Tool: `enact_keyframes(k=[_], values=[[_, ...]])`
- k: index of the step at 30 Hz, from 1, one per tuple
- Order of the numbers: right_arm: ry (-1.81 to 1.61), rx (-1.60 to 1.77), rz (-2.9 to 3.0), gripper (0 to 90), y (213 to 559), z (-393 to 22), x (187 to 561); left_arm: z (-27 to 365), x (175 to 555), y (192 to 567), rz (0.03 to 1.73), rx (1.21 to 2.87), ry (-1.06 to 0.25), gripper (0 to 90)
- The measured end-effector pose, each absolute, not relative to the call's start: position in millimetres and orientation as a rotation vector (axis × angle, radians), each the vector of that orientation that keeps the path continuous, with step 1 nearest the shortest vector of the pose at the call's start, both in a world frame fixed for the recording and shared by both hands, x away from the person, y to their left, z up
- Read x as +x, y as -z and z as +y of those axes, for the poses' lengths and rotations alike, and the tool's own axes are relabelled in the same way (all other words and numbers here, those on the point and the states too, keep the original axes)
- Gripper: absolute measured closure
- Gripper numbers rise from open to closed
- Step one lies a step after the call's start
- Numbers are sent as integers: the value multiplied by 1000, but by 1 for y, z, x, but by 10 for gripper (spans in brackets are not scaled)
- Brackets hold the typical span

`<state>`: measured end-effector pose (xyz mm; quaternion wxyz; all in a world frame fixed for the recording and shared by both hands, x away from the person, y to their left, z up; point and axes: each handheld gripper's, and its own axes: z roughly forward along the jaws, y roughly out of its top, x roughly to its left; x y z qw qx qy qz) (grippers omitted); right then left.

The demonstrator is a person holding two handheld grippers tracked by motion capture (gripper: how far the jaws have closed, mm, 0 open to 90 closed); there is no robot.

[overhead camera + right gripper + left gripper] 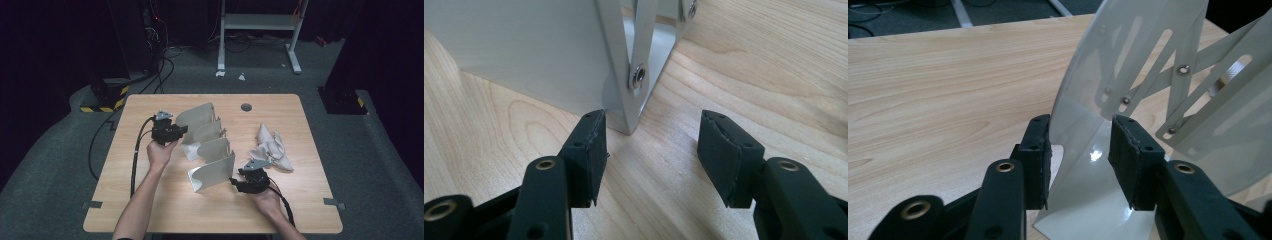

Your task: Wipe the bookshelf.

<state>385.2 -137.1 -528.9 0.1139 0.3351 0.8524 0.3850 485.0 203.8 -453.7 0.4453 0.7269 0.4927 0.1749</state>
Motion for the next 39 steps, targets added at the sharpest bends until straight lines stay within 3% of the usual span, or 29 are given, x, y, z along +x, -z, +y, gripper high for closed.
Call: enact_keyframes(k=[15, 39], values=[[-1141, 948, 2527, 472, 529, -125, 384, 211, 484, 450, 1219, 1807, -417, 781], [-1145, 1090, 2450, 465, 528, -139, 396, 216, 474, 448, 1172, 1855, -379, 852]])
